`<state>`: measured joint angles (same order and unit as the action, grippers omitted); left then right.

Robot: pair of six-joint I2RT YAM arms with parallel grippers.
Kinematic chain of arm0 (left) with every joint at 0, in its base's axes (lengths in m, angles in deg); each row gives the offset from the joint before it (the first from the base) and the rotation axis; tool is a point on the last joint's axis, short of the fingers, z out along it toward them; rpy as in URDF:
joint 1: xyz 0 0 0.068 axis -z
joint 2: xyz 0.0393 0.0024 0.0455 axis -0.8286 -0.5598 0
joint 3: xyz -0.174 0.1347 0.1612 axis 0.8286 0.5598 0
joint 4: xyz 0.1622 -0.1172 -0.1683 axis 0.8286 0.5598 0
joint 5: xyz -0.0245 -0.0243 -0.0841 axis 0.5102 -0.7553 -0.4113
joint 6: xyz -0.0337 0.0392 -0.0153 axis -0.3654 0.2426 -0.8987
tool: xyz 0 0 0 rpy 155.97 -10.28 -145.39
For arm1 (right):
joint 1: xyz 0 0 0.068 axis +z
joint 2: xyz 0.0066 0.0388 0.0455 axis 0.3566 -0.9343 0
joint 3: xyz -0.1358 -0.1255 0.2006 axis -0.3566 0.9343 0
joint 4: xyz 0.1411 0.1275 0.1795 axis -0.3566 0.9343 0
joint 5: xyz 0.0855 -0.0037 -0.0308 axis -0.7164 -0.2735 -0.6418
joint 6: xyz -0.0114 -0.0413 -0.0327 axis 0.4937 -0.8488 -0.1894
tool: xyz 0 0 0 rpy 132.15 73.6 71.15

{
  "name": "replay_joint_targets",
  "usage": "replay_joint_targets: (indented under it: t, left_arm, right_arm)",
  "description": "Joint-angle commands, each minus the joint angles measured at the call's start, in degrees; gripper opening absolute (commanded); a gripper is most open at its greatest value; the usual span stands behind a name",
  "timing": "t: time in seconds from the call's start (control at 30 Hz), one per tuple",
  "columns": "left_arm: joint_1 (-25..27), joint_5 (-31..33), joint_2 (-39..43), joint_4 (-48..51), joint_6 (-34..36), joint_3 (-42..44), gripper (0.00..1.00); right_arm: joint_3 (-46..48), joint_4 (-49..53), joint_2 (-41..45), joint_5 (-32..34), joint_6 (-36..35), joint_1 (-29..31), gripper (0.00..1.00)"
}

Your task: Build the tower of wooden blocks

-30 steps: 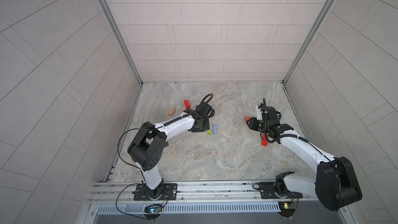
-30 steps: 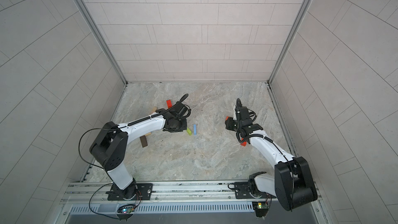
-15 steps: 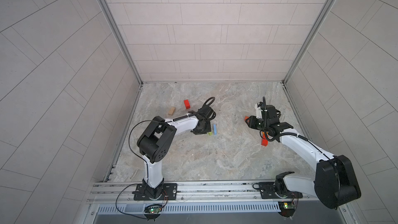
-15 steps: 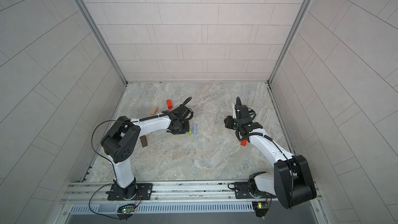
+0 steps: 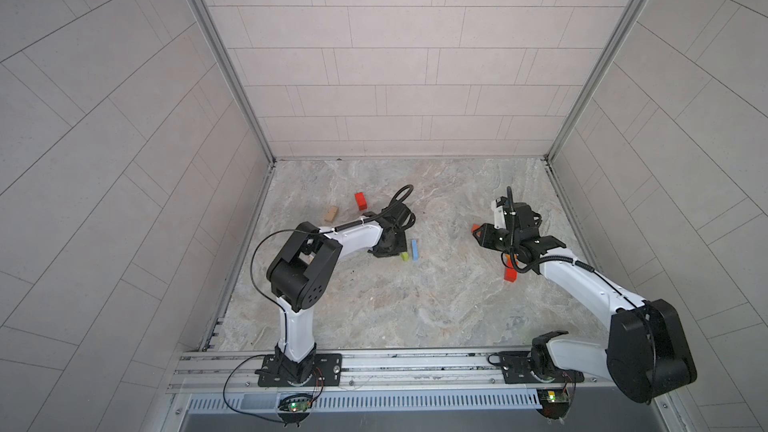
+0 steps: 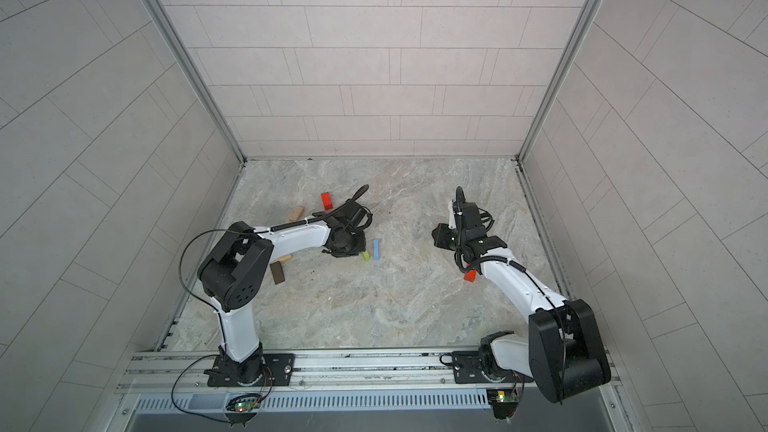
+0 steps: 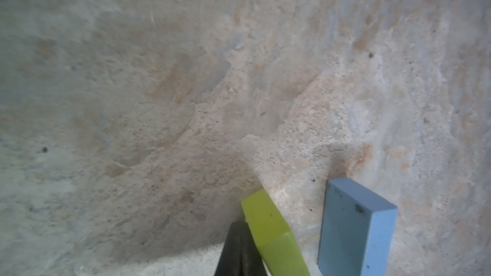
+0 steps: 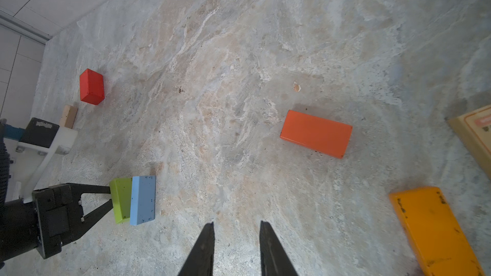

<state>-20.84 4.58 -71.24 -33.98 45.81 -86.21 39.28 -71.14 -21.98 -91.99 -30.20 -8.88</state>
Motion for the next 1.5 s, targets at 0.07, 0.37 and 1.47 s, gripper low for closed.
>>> replay_joint_targets:
  t: [0.07, 0.37, 1.47]
  left_arm:
    - [-0.35, -0.89, -1.25, -0.71, -0.69, -1.38, 0.00]
    - [-0.22, -1.99, -1.95, -1.02, -0.68, -2.24, 0.00]
    - [-0.40, 2.58, 8.33, 6.64, 1.15, -2.59, 0.09]
  right_arm:
    - [0.27, -0.83, 0.49, -0.02, -0.06, 0.30, 0.30]
    - [0.62, -0.92, 0.51, -0.08, -0.08, 0.31, 0.30]
    - [-0.32, 0.12, 2.38, 1.15, -1.48, 0.33, 0.41]
